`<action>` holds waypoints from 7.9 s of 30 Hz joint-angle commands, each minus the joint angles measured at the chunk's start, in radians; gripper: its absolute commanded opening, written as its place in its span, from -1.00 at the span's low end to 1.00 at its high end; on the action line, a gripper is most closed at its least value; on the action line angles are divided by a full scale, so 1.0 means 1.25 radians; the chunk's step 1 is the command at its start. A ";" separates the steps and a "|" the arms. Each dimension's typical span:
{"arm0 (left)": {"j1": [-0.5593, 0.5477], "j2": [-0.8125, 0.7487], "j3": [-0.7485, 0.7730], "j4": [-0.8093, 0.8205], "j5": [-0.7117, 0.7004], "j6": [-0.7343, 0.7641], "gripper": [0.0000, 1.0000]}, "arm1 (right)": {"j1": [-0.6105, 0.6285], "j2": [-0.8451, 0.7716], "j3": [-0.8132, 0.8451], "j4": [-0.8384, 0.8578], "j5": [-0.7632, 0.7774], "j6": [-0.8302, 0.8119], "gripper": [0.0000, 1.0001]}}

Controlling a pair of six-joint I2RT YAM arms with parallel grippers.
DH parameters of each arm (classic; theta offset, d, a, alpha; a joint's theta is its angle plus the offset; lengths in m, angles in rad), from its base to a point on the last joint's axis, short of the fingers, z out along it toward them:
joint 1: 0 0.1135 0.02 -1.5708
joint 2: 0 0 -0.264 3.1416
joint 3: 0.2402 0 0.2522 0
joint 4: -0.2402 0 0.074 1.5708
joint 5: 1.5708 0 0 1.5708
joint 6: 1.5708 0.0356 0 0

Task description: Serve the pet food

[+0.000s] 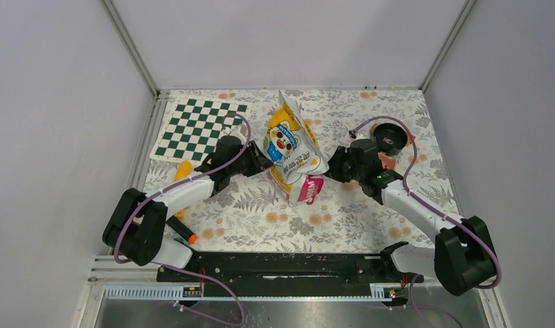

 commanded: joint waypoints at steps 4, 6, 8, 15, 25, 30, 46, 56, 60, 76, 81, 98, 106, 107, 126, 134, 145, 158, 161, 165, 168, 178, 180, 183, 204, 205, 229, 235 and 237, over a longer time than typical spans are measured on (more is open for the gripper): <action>0.014 -0.004 0.047 0.099 -0.031 0.030 -0.31 | 0.117 0.015 -0.033 0.156 -0.107 0.049 -0.55; 0.029 -0.026 0.040 0.119 -0.028 0.029 -0.31 | 0.135 -0.009 -0.030 0.130 -0.101 0.050 -0.55; 0.040 -0.053 0.035 0.132 -0.032 0.031 -0.31 | 0.136 -0.042 -0.024 0.093 -0.098 0.043 -0.55; 0.044 -0.164 0.084 0.026 -0.082 0.051 -0.24 | 0.136 -0.211 0.075 -0.170 0.114 -0.029 -0.01; 0.038 -0.194 0.271 -0.081 0.100 0.063 0.13 | 0.136 -0.238 0.193 -0.152 0.115 -0.038 0.16; 0.036 -0.083 0.374 -0.040 0.172 0.051 0.15 | 0.136 -0.114 0.306 -0.116 0.081 -0.042 0.15; 0.035 0.058 0.417 0.058 0.259 0.001 -0.22 | 0.136 0.003 0.394 -0.116 0.085 -0.025 -0.01; 0.036 0.074 0.419 0.013 0.220 0.019 -0.37 | 0.136 0.034 0.408 -0.116 0.084 -0.025 0.01; 0.035 0.089 0.426 0.003 0.216 0.022 -0.49 | 0.136 0.045 0.413 -0.116 0.077 -0.024 0.01; 0.036 0.141 0.459 -0.004 0.237 -0.006 -0.65 | 0.136 0.090 0.460 -0.125 0.072 -0.049 0.04; 0.036 0.138 0.453 -0.002 0.245 -0.011 -0.72 | 0.136 0.093 0.475 -0.125 0.081 -0.058 0.14; 0.049 0.152 0.390 0.173 0.347 -0.200 -1.00 | 0.135 0.186 0.542 -0.135 0.108 -0.057 -0.35; 0.058 0.140 0.380 0.164 0.337 -0.188 -1.00 | 0.121 0.160 0.505 -0.099 0.093 -0.020 0.02; 0.059 0.140 0.380 0.162 0.336 -0.187 -1.00 | 0.118 0.160 0.501 -0.096 0.091 -0.014 0.03; 0.066 0.125 0.363 0.147 0.333 -0.165 -1.00 | 0.069 0.144 0.413 0.023 0.014 0.093 0.02; 0.067 0.121 0.363 0.148 0.337 -0.164 -1.00 | 0.058 0.152 0.403 0.029 0.007 0.110 -0.32; 0.067 0.115 0.367 0.131 0.335 -0.148 -1.00 | 0.051 0.146 0.401 -0.002 0.020 0.069 -1.00; 0.068 0.084 0.418 -0.074 0.222 0.033 -1.00 | 0.051 0.151 0.445 -0.095 0.052 -0.053 -1.00; 0.068 0.075 0.428 -0.100 0.201 0.060 -1.00 | 0.052 0.154 0.452 -0.101 0.044 -0.064 -1.00; 0.068 0.066 0.446 -0.150 0.161 0.107 -1.00 | 0.051 0.158 0.464 -0.108 0.035 -0.067 -1.00; 0.067 0.061 0.455 -0.168 0.147 0.133 -1.00 | 0.052 0.162 0.469 -0.106 0.035 -0.041 -1.00; 0.068 0.064 0.468 -0.142 0.219 0.116 -0.93 | 0.052 0.202 0.477 -0.075 0.001 0.020 -0.80; 0.067 0.058 0.459 -0.117 0.232 0.104 -0.74 | 0.052 0.207 0.479 -0.073 -0.002 0.023 -0.75; 0.067 0.045 0.438 -0.072 0.239 0.080 -0.43 | 0.052 0.209 0.479 -0.073 -0.004 0.026 -0.71; 0.064 0.127 0.455 -0.002 0.289 0.021 -0.20 | 0.041 0.214 0.425 0.083 -0.152 0.108 -1.00; 0.063 0.129 0.455 -0.005 0.285 0.024 -0.23 | 0.041 0.215 0.423 0.087 -0.155 0.112 -1.00; 0.057 0.179 0.509 -0.039 0.277 0.030 -1.00 | 0.039 0.214 0.450 0.049 -0.211 0.002 -0.94; 0.058 0.155 0.510 -0.060 0.264 0.046 -1.00 | 0.039 0.198 0.454 0.011 -0.149 0.000 -0.34; 0.058 0.152 0.511 -0.062 0.264 0.044 -1.00 | 0.039 0.197 0.457 0.010 -0.139 0.007 -0.28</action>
